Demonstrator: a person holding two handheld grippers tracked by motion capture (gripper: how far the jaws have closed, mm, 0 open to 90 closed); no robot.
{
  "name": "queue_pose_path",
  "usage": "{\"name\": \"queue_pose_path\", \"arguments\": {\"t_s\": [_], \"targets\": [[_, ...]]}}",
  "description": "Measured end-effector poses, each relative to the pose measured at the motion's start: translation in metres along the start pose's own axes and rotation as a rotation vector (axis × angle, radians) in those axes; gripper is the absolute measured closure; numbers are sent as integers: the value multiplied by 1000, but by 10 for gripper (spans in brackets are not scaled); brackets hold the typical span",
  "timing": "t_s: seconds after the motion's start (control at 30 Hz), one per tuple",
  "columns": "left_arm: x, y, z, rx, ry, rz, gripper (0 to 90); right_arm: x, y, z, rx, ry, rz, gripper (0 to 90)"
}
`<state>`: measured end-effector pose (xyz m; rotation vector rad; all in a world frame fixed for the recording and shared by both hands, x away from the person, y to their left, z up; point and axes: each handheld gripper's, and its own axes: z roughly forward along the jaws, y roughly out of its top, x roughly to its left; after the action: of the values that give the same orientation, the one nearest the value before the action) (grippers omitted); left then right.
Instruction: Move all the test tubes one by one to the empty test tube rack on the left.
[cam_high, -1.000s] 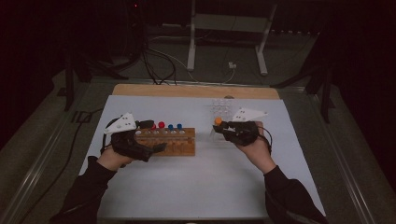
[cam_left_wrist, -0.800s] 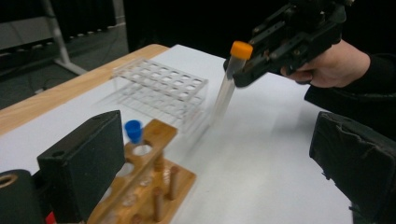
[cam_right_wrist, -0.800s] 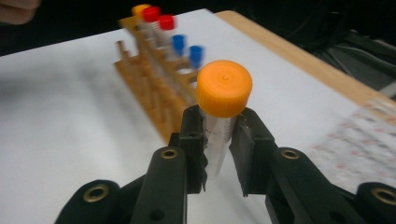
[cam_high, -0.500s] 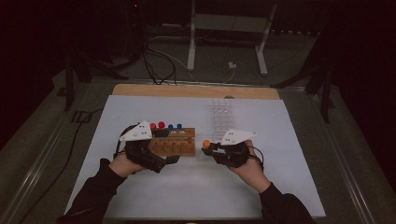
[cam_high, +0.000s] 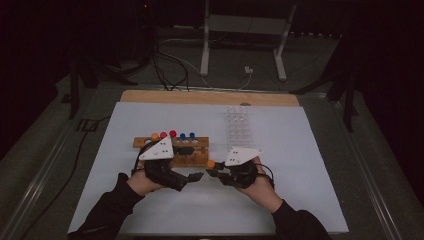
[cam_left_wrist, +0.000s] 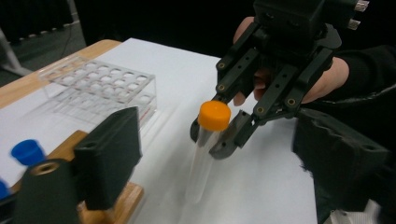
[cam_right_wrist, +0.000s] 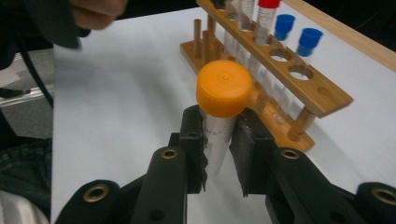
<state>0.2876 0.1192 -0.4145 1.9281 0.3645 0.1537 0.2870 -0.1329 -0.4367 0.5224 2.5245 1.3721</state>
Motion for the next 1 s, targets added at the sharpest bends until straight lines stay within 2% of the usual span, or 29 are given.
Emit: {"name": "queue_pose_path", "arguments": {"t_s": [0.07,0.3,0.57,0.73,0.87,1.0], "targets": [[0,-1,4,0,-9,0,240,1,1,0,-1,4,-5,754],[-2,-1,16,-2,12,25,472,5,2,2,-3,19,-6,754],[-3,0,24,15,3,45,672,6,5,3,-5,19,-12,754],[-4,0,25,31,12,59,710,6,4,3,0,14,-8,754],[-2,0,24,27,24,54,717,4,4,4,1,17,4,739],[2,3,16,17,43,49,718,2,1,1,-16,-17,11,634]]}}
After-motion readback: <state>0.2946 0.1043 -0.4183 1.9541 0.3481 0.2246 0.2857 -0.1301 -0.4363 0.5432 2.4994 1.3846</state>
